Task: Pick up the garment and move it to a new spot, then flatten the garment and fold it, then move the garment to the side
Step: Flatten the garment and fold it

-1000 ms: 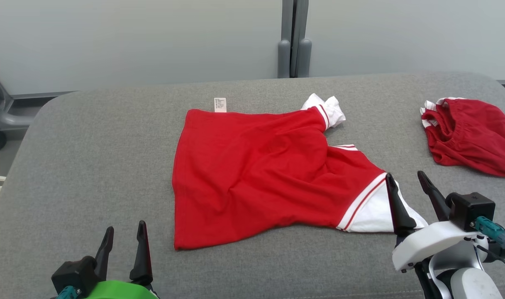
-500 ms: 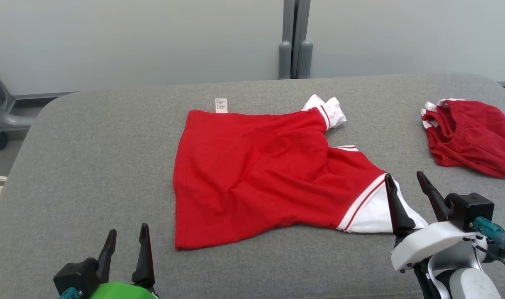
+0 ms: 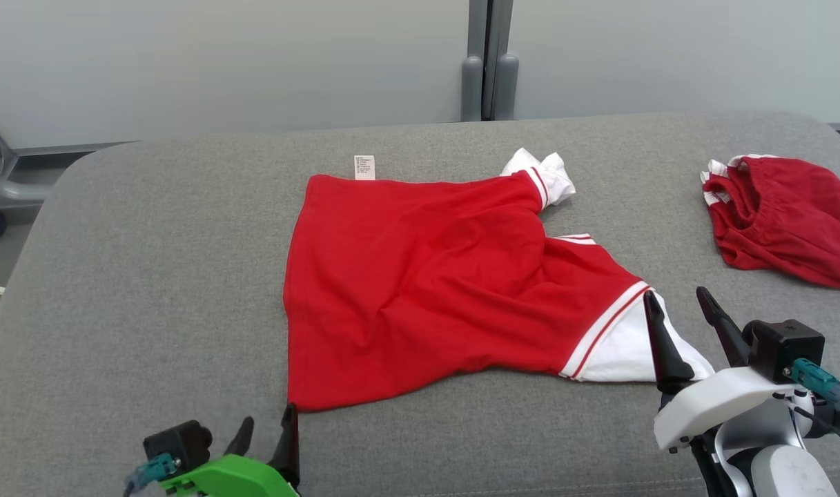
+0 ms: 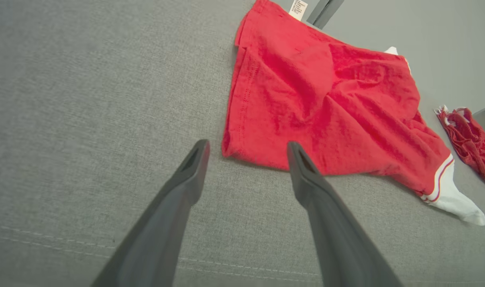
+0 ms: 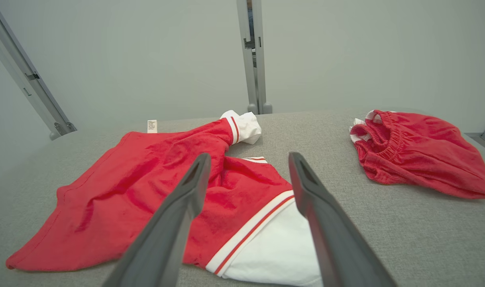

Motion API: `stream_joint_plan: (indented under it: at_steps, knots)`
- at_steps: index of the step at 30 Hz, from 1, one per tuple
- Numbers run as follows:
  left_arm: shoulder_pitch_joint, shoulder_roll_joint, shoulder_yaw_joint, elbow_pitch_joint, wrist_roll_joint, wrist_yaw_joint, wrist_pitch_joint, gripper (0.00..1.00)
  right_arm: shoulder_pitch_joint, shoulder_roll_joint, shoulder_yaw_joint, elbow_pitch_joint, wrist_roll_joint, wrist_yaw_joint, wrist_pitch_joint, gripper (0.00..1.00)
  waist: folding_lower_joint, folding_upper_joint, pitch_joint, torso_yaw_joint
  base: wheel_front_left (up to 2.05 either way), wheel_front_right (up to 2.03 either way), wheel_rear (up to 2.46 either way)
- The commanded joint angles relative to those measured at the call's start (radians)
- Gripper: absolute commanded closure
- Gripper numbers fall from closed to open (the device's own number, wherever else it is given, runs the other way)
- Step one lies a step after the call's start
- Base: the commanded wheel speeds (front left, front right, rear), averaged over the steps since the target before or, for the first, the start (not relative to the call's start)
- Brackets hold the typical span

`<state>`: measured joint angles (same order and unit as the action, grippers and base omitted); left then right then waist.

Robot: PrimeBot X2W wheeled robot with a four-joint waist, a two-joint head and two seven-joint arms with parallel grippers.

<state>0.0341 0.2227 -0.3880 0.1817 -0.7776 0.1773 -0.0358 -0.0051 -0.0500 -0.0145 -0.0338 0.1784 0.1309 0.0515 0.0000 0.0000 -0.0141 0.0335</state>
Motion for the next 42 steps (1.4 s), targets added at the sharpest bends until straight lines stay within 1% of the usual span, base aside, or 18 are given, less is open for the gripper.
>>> stream_joint_plan:
  at_steps: [1,3,7,8,14,17,22,29,32,33,34,37,38,42]
  knots:
    - [-0.029,-0.009,0.000,0.023,-0.022,-0.001,0.028,0.00,-0.003,-0.002,-0.001,0.002,-0.001,0.000,0.003,0.00,0.0000,0.0000,0.005,-0.003,0.00,0.00,0.00]
    - [-0.056,-0.011,-0.001,0.060,-0.038,0.006,0.070,0.00,-0.004,-0.002,-0.006,0.001,-0.003,0.000,0.006,0.00,0.0000,0.0000,0.011,-0.008,0.00,0.00,0.00]
    - [-0.110,-0.033,0.004,0.119,-0.083,0.013,0.146,0.00,-0.006,-0.002,-0.015,-0.003,-0.005,0.000,0.007,0.00,0.0000,0.0000,0.028,-0.018,0.00,0.00,0.00]
    - [-0.133,-0.042,0.012,0.147,-0.103,0.022,0.177,0.00,-0.009,-0.002,-0.019,-0.006,-0.005,0.000,0.008,0.00,0.0000,0.0000,0.038,-0.026,0.00,0.00,0.00]
    - [-0.196,-0.049,0.008,0.208,-0.111,0.036,0.220,0.00,-0.015,-0.002,-0.032,-0.013,-0.008,0.000,0.007,0.00,0.0000,0.0000,0.062,-0.040,0.00,0.00,0.00]
    - [-0.227,-0.043,0.000,0.245,-0.100,0.042,0.237,0.00,-0.022,-0.002,-0.037,-0.011,-0.011,0.000,0.007,0.00,0.0000,0.0000,0.074,-0.048,0.00,0.00,0.00]
    - [-0.263,-0.041,-0.005,0.304,-0.090,0.050,0.241,0.00,-0.027,-0.002,-0.037,-0.010,-0.012,0.000,0.004,0.00,0.0000,0.0000,0.092,-0.062,0.00,0.00,0.00]
    - [-0.286,-0.040,-0.018,0.348,-0.087,0.028,0.243,0.00,-0.028,-0.002,-0.047,-0.015,-0.016,0.000,0.009,0.00,0.0000,0.0000,0.106,-0.071,0.00,0.00,0.00]
    - [-0.293,-0.040,-0.023,0.362,-0.085,0.021,0.245,0.37,-0.031,-0.002,-0.051,-0.011,-0.016,0.000,0.010,0.00,0.0000,0.0000,0.108,-0.074,0.00,0.00,0.00]
    - [-0.295,-0.038,-0.028,0.366,-0.081,0.017,0.251,0.55,-0.032,-0.002,-0.051,-0.008,-0.016,0.000,0.012,0.00,0.0000,0.0000,0.108,-0.074,0.00,0.00,0.00]
    - [-0.296,-0.039,-0.034,0.369,-0.080,0.014,0.258,0.67,-0.033,-0.002,-0.051,-0.007,-0.015,0.000,0.012,0.00,0.0000,0.0000,0.108,-0.075,0.00,0.00,0.00]
    - [-0.302,-0.036,-0.051,0.374,-0.073,0.008,0.270,0.94,-0.027,-0.002,-0.059,0.005,-0.013,0.000,0.027,0.00,0.0000,0.0000,0.108,-0.075,0.00,0.00,0.00]
    - [-0.303,-0.033,-0.054,0.373,-0.069,0.007,0.274,1.00,-0.024,-0.002,-0.063,0.011,-0.016,0.000,0.035,0.00,0.0000,0.0000,0.107,-0.075,0.00,0.00,0.00]
    - [-0.302,-0.021,-0.062,0.356,-0.057,0.006,0.265,1.00,-0.023,-0.002,-0.084,0.044,-0.008,0.000,0.075,0.00,0.0000,0.0000,0.108,-0.071,0.00,0.00,0.00]
